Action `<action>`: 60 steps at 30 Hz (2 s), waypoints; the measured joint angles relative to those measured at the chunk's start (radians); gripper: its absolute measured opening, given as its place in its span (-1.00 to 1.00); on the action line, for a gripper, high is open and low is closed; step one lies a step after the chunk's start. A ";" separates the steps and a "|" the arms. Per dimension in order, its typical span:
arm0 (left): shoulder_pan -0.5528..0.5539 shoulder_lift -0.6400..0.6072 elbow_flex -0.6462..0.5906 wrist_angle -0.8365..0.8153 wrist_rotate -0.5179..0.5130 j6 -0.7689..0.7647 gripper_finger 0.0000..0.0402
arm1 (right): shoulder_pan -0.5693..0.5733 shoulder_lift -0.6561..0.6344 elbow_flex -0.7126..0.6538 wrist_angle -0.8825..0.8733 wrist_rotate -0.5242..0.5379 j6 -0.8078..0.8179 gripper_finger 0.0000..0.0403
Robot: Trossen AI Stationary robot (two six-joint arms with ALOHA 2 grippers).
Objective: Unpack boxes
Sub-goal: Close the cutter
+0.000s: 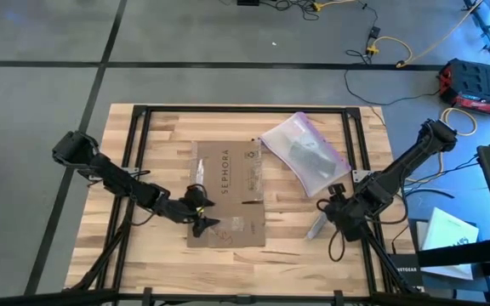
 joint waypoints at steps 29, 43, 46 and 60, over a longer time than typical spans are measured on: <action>0.000 0.000 0.000 -0.114 0.000 0.001 0.75 | -0.001 0.135 -0.175 0.241 0.070 0.094 0.04; 0.000 0.000 0.000 -0.114 0.001 0.000 0.75 | -0.001 0.137 -0.176 0.396 0.077 0.086 0.04; 0.000 0.000 0.000 -0.114 0.001 -0.001 0.75 | -0.001 0.150 -0.176 0.391 0.074 0.085 0.04; 0.000 0.000 0.000 -0.114 0.001 0.000 0.75 | 0.000 0.254 -0.172 0.412 0.055 0.078 0.04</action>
